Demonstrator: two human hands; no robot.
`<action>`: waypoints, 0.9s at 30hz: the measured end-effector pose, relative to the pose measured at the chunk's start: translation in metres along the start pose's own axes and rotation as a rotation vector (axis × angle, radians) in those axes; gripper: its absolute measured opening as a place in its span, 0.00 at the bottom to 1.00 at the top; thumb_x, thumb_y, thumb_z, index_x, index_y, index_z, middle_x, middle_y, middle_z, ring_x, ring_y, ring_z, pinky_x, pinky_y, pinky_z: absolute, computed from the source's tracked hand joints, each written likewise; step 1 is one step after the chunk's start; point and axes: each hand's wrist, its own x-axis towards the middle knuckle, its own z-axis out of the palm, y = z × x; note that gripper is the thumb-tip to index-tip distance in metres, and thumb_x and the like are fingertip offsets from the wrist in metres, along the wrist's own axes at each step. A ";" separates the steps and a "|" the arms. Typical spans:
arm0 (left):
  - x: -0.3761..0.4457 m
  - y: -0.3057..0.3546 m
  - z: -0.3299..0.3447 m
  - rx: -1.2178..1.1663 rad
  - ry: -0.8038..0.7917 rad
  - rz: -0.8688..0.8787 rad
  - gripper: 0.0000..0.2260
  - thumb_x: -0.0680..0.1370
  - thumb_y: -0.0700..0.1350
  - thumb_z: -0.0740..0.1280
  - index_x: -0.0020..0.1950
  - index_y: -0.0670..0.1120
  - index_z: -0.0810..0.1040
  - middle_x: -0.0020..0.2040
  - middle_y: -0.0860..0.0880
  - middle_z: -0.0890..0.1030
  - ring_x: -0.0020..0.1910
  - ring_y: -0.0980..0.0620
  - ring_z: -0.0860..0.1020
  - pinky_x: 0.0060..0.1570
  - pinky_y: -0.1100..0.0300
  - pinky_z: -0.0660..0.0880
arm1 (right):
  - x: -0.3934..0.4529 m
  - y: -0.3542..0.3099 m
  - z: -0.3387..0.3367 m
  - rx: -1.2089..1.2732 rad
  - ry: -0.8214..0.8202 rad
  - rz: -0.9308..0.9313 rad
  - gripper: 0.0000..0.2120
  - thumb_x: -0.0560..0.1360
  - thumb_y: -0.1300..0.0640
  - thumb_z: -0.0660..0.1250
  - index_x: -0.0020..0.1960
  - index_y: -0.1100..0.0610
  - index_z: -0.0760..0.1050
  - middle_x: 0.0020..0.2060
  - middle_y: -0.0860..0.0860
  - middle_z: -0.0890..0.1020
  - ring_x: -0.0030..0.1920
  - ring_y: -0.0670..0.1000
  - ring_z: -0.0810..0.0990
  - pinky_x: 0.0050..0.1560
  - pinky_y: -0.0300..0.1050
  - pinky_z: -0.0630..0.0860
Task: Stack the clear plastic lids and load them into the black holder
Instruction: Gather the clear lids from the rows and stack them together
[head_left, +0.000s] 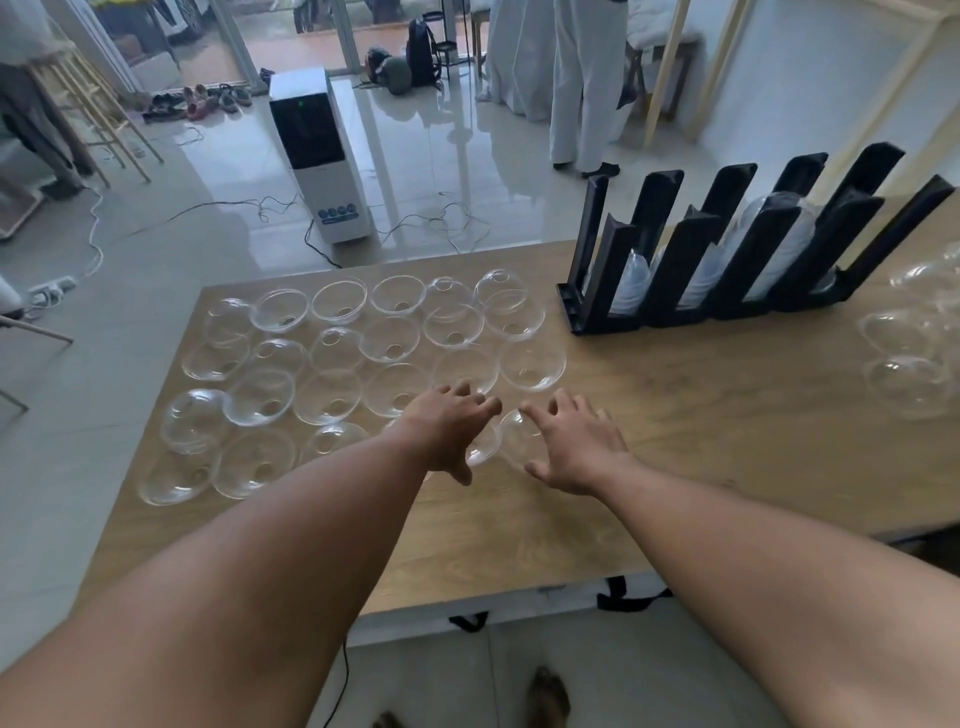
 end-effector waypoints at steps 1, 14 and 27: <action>0.003 0.000 0.000 -0.006 -0.013 -0.001 0.45 0.64 0.60 0.81 0.75 0.50 0.64 0.69 0.51 0.76 0.69 0.47 0.69 0.62 0.53 0.70 | 0.000 0.002 0.003 0.021 0.005 -0.003 0.38 0.73 0.35 0.70 0.78 0.42 0.58 0.70 0.52 0.66 0.70 0.56 0.68 0.65 0.56 0.71; 0.030 0.008 -0.022 -0.012 -0.254 0.054 0.49 0.59 0.55 0.85 0.74 0.46 0.66 0.68 0.49 0.70 0.65 0.45 0.72 0.59 0.48 0.76 | -0.032 0.023 0.021 0.239 0.003 0.067 0.38 0.70 0.38 0.75 0.72 0.44 0.60 0.70 0.47 0.73 0.68 0.55 0.73 0.65 0.55 0.70; -0.054 -0.003 -0.010 -0.311 0.334 0.135 0.42 0.59 0.69 0.79 0.66 0.52 0.71 0.65 0.53 0.73 0.50 0.48 0.78 0.42 0.55 0.73 | -0.068 -0.015 0.034 0.105 0.125 -0.013 0.40 0.71 0.28 0.66 0.78 0.42 0.60 0.70 0.48 0.74 0.65 0.53 0.76 0.64 0.52 0.73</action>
